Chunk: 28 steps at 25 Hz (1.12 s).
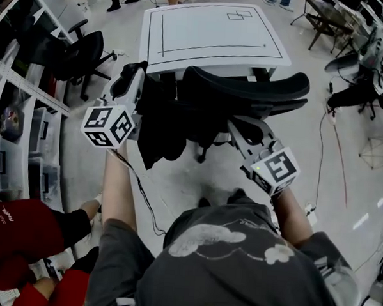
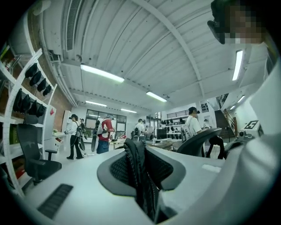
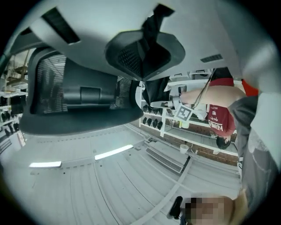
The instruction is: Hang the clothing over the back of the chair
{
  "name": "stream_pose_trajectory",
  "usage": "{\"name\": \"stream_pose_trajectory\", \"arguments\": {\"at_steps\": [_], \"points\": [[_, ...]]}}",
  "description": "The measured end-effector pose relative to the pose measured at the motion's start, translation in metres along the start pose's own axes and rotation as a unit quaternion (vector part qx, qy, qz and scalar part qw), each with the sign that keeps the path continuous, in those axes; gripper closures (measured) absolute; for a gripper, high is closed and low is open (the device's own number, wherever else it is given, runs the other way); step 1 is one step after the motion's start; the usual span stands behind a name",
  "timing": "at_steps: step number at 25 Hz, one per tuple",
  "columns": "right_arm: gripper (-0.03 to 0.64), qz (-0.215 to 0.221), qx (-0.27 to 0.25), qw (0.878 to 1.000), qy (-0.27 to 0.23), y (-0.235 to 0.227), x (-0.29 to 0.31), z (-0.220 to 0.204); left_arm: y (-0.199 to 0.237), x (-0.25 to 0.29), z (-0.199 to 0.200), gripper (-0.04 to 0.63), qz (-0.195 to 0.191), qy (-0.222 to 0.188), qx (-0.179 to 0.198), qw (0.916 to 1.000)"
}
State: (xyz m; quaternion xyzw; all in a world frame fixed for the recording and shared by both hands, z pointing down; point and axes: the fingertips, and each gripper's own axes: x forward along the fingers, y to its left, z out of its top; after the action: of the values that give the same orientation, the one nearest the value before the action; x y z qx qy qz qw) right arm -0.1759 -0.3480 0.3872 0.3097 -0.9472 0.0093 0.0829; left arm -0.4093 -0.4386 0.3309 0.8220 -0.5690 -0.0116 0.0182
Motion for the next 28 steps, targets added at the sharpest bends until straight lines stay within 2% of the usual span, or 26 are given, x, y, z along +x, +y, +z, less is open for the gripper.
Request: {"name": "stream_pose_trajectory", "arguments": {"at_steps": [8,21,24,28], "points": [[0.624,0.049,0.005,0.998,-0.028,0.006,-0.013,0.034,0.0,0.046,0.018,0.532,-0.015,-0.002,0.01,0.9998],[0.624,0.052,0.02,0.995,-0.083,-0.034,-0.053,0.077,-0.063,0.089,0.086,0.532,-0.062,-0.049,0.052,0.9956],[0.624,0.052,0.004,0.993,-0.104,-0.047,-0.062,0.085,-0.083,0.094,0.097,0.532,-0.076,-0.059,0.062,0.9934],[0.624,0.047,0.013,0.991,-0.121,-0.068,-0.071,0.092,-0.111,0.104,0.106,0.532,-0.103,-0.055,0.083,0.9897]]}}
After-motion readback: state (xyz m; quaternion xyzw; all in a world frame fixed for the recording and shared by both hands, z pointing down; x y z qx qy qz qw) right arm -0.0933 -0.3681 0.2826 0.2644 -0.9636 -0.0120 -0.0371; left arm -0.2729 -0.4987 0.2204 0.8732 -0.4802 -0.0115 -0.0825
